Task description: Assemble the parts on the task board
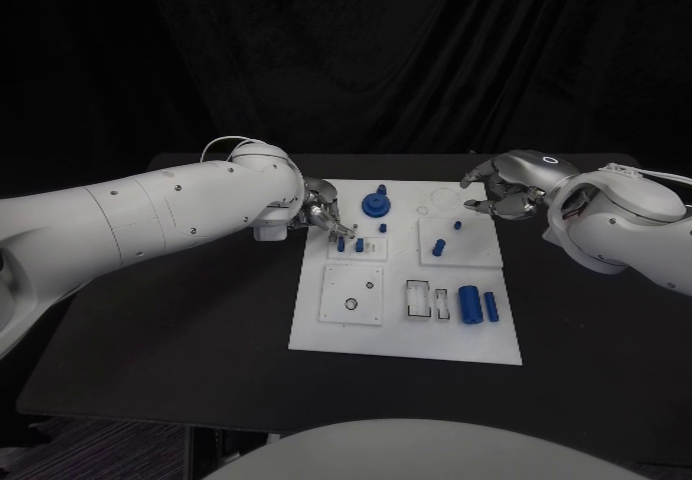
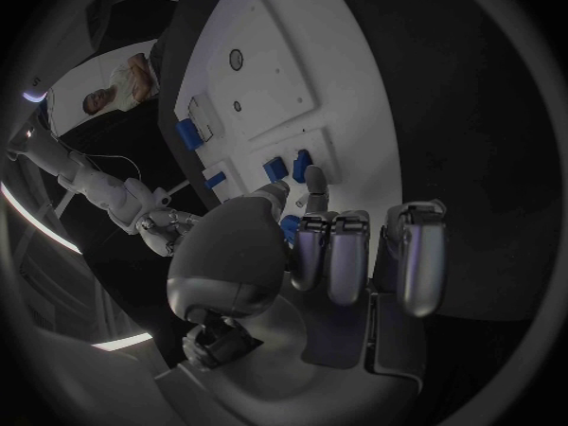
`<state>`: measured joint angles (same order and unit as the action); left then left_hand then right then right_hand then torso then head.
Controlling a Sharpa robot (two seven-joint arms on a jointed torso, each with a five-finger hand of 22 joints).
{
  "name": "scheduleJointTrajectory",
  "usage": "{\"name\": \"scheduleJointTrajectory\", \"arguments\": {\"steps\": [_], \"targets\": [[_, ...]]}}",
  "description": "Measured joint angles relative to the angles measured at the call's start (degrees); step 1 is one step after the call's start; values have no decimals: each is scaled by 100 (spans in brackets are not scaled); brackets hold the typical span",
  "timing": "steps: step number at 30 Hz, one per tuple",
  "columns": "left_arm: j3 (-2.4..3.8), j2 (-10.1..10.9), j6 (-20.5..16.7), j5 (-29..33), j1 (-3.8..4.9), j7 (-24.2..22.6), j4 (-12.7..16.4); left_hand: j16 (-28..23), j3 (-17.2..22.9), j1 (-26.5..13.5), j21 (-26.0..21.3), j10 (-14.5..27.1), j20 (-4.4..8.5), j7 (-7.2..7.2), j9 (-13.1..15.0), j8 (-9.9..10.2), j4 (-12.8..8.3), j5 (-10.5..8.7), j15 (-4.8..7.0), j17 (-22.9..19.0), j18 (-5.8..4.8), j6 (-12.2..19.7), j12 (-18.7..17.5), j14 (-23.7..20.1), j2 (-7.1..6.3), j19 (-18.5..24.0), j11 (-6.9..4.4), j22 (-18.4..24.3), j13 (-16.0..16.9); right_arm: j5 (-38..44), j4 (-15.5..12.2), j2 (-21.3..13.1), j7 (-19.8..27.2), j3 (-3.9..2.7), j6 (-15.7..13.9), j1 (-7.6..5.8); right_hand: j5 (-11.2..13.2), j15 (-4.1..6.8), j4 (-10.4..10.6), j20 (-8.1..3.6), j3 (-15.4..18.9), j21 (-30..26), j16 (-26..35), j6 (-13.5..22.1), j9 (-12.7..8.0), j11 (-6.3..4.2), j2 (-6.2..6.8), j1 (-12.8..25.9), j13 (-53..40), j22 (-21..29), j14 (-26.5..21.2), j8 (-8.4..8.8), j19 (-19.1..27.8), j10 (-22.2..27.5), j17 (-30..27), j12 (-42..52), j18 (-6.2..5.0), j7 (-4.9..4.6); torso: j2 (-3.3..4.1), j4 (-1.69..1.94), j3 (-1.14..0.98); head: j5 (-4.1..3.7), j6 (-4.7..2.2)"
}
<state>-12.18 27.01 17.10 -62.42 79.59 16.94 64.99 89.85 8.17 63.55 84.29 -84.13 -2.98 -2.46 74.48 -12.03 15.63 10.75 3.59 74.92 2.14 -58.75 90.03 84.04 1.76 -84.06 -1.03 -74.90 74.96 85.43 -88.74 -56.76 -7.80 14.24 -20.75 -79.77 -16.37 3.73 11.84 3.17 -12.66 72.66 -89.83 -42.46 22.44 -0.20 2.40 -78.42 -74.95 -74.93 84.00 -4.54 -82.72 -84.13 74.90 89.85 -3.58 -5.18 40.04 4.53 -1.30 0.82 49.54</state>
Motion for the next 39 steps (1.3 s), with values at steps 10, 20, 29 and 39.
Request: {"name": "scheduleJointTrajectory", "arguments": {"steps": [10,20,29,39], "targets": [[1,-42,62,0,-39,39,-33,0,11,63,0,0,0,21,0,28,-10,147,0,0,0,21,0,0,19,0,0,0,0,0,4,8,2,0,1,0,0,0,0,0,0,0,0,0,-5,0,0,0,1,0,0,0,0,0,0,0,0,0,2,-1,-1,0,37],[1,-51,90,0,-52,46,-50,0,79,238,-22,0,0,21,0,50,-79,683,0,-1,0,20,0,0,32,0,0,0,0,0,6,15,3,0,2,0,0,0,-24,0,-23,0,0,-21,-14,0,0,0,1,1,0,0,0,0,0,0,0,-21,5,-2,-2,13,47],[6,-51,100,3,-55,37,-52,0,288,441,-43,19,0,41,0,96,-200,1454,0,-1,0,41,0,0,-49,0,-19,0,0,0,8,17,3,0,2,0,0,0,-24,0,-23,0,0,-21,-13,0,0,0,2,1,0,0,0,0,0,0,0,-21,5,-2,-3,21,47],[10,-9,97,3,-56,18,5,0,469,537,-44,20,21,38,5,111,-324,1731,0,-1,-1,42,0,0,-146,22,-19,0,0,0,9,18,1,0,5,0,0,0,-23,0,-23,0,0,-21,-19,0,0,0,2,2,0,0,0,0,0,0,1,-21,3,1,-3,23,47]]}}
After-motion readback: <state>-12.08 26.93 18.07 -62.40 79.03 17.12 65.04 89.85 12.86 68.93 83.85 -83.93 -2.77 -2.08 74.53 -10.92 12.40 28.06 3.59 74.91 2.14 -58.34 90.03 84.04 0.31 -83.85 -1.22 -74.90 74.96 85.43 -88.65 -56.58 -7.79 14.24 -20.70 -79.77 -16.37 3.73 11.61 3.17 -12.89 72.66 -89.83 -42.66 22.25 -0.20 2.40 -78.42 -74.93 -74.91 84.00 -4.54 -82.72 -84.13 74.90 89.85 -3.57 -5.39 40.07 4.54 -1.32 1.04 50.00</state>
